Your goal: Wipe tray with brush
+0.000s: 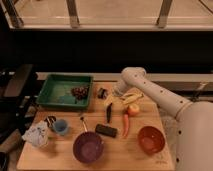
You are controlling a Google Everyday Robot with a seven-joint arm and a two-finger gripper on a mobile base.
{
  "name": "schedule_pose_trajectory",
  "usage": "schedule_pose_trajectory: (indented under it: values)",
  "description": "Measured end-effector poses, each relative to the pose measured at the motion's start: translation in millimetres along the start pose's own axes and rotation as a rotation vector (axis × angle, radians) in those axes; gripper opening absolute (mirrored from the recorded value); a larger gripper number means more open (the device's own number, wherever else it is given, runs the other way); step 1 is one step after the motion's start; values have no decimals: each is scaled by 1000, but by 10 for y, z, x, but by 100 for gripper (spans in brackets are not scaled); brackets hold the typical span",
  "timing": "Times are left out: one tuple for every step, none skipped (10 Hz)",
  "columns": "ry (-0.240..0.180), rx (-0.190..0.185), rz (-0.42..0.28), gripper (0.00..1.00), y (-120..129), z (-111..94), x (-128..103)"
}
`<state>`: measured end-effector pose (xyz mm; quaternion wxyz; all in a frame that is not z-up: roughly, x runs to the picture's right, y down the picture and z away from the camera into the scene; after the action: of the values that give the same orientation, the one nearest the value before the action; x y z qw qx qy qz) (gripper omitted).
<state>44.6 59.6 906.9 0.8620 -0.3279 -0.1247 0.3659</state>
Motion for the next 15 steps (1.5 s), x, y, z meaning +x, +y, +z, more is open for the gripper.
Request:
schedule_pose_trajectory:
  values:
    - [-2, -9, 15, 80, -13, 102, 5]
    - [0, -16, 21, 80, -7, 194, 13]
    - [1, -25, 26, 80, 14, 291, 8]
    - [4, -35, 32, 80, 36, 380, 20]
    - [15, -45, 41, 79, 51, 494, 54]
    - [18, -50, 45, 73, 58, 606, 46]
    - [28, -60, 47, 62, 91, 706, 69]
    - [30, -54, 47, 51, 64, 663, 78]
    - [29, -50, 51, 41, 37, 622, 84]
    - [30, -52, 50, 34, 44, 607, 84]
    - [33, -53, 50, 22, 45, 592, 95]
    - [34, -52, 52, 11, 39, 579, 106]
    - [34, -53, 52, 5, 41, 579, 107]
    - [35, -54, 51, 0, 45, 582, 106]
    - [36, -54, 51, 0, 50, 580, 100]
